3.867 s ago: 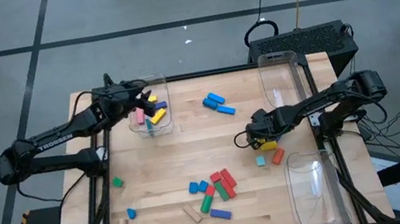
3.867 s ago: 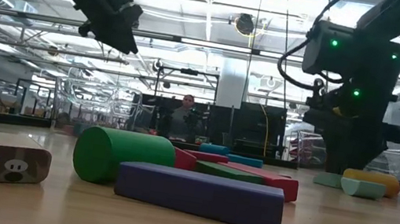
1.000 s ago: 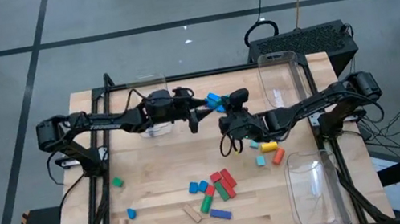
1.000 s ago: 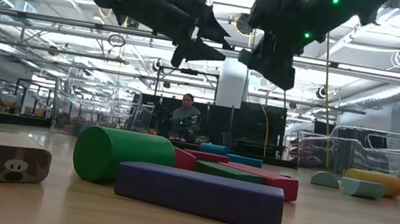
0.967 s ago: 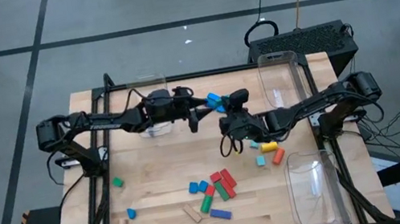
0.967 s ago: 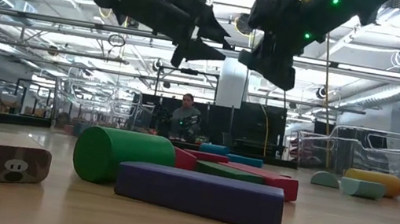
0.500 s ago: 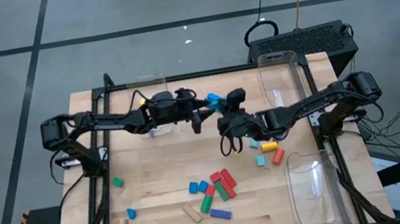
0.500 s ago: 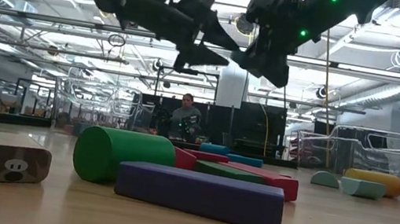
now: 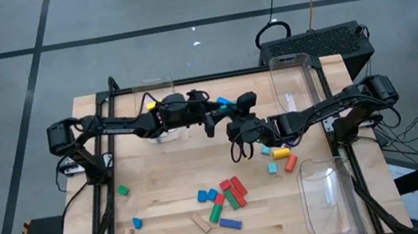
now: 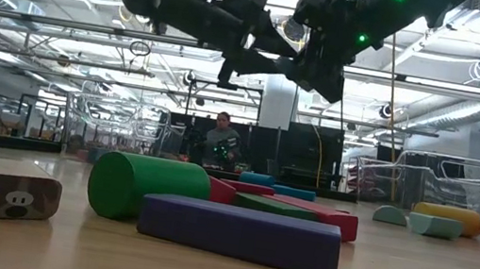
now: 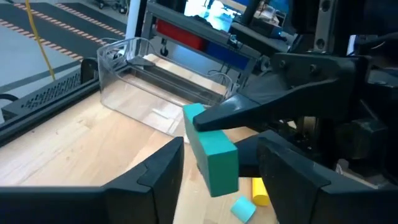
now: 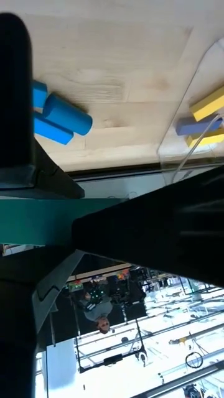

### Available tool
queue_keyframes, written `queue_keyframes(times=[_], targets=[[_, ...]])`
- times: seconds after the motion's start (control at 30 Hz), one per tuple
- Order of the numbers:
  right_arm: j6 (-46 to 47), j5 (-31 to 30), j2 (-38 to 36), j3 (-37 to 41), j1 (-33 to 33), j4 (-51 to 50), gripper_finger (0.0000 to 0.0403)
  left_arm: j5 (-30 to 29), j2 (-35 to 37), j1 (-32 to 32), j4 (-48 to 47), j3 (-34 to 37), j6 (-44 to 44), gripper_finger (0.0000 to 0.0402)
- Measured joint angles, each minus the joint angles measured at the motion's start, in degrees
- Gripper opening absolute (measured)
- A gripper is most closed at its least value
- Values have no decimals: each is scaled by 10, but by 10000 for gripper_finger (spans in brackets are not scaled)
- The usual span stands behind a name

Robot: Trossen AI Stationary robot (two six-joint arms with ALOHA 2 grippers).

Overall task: Sort blocks by size
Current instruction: Put the green rectangle block into the top left transparent bin

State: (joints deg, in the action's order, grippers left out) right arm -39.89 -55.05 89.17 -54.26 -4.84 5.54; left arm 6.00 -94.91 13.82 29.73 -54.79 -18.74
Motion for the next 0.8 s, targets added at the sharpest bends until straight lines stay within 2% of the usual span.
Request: queue_keyframes(times=[0.47,0.67,0.8], targets=[[-2,-2,0,0,0,1,86,-3,0,0,-17,-1,-4,62],[35,-11,1,0,-1,1,103,-16,0,0,-18,-1,1,57],[100,-95,1,0,-3,-10,138,-18,4,8,-26,-2,14,57]])
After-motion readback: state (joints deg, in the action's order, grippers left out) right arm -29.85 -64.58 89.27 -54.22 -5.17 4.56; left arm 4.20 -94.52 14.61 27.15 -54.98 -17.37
